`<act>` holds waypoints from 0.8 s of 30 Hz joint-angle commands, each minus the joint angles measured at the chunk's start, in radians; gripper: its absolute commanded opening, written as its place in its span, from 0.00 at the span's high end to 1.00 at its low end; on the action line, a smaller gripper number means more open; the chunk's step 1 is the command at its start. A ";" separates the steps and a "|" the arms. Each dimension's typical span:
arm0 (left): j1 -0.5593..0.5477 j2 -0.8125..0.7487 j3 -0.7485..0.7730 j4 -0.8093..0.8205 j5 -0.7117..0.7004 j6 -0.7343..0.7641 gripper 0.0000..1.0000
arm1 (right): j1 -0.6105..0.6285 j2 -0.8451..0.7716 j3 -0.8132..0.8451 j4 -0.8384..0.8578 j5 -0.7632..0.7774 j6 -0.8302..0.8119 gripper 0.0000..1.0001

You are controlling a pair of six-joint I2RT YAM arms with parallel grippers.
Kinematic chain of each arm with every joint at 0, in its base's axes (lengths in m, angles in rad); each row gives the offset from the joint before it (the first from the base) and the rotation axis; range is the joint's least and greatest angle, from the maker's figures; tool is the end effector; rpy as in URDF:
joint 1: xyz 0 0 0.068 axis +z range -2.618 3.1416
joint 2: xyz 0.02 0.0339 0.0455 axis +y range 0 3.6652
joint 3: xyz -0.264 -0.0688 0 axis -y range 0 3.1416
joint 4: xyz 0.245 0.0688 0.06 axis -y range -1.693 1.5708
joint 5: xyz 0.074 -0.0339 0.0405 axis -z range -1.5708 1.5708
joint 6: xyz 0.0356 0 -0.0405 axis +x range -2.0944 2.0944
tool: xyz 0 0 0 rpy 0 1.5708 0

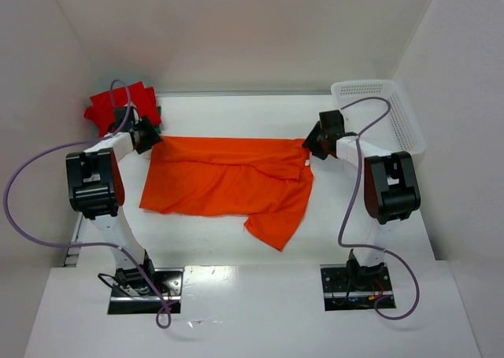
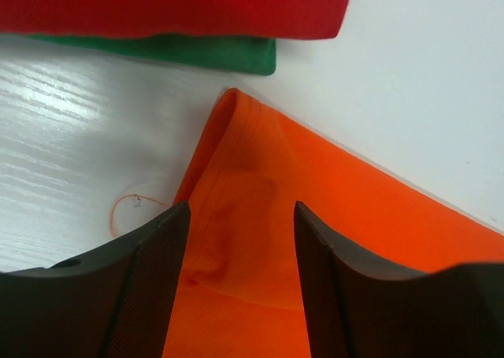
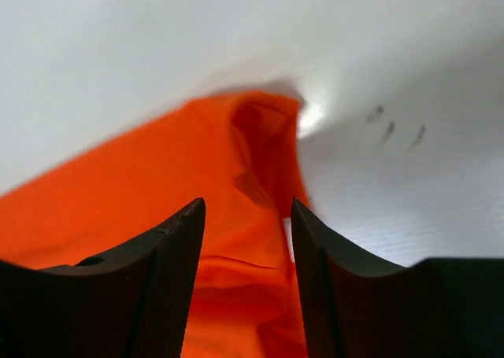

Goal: Fold and stack the t-shirts
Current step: Fold the flattened tshirt in 1/3 of the way

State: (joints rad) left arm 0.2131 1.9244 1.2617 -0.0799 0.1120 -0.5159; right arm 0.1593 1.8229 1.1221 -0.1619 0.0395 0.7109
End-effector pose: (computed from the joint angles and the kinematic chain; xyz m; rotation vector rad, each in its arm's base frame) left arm 0.4133 0.0854 0.1838 -0.7749 2.1915 -0.2828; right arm 0.3784 0.0594 0.1738 0.6878 2.3643 0.3395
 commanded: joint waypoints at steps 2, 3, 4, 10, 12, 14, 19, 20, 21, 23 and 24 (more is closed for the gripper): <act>0.003 -0.065 0.079 -0.003 0.037 0.050 0.32 | -0.010 -0.077 0.162 -0.007 0.030 -0.066 0.46; 0.003 -0.074 0.088 -0.003 0.037 0.050 0.30 | -0.010 -0.077 0.175 -0.007 0.030 -0.077 0.46; 0.003 -0.074 0.088 -0.003 0.060 0.050 0.29 | -0.010 -0.077 0.189 -0.007 0.030 -0.096 0.52; 0.003 -0.021 0.078 0.127 0.231 0.028 0.53 | -0.010 0.051 0.261 -0.002 -0.073 -0.117 0.99; 0.003 0.007 0.068 0.155 0.258 0.014 0.70 | -0.010 0.091 0.274 -0.014 -0.095 -0.117 1.00; -0.007 0.047 0.068 0.155 0.258 0.004 0.90 | -0.010 0.130 0.274 -0.028 -0.104 -0.105 1.00; -0.027 0.116 0.094 0.131 0.235 0.027 1.00 | -0.001 0.168 0.249 -0.054 -0.084 -0.105 1.00; -0.037 0.125 0.094 0.117 0.235 0.036 1.00 | -0.001 0.183 0.249 -0.067 -0.084 -0.105 1.00; -0.037 0.137 0.106 0.117 0.235 0.036 1.00 | -0.001 0.184 0.258 -0.067 -0.084 -0.105 1.00; -0.037 0.149 0.116 0.098 0.224 0.036 1.00 | -0.001 0.211 0.258 -0.077 -0.075 -0.105 1.00; -0.037 0.159 0.116 0.098 0.212 0.045 1.00 | -0.001 0.211 0.258 -0.086 -0.066 -0.105 1.00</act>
State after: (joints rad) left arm 0.1787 2.0651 1.3357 0.0124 0.3199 -0.4999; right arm 0.1566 2.0136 1.3663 -0.2230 -0.0486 0.6151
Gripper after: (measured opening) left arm 0.003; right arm 0.001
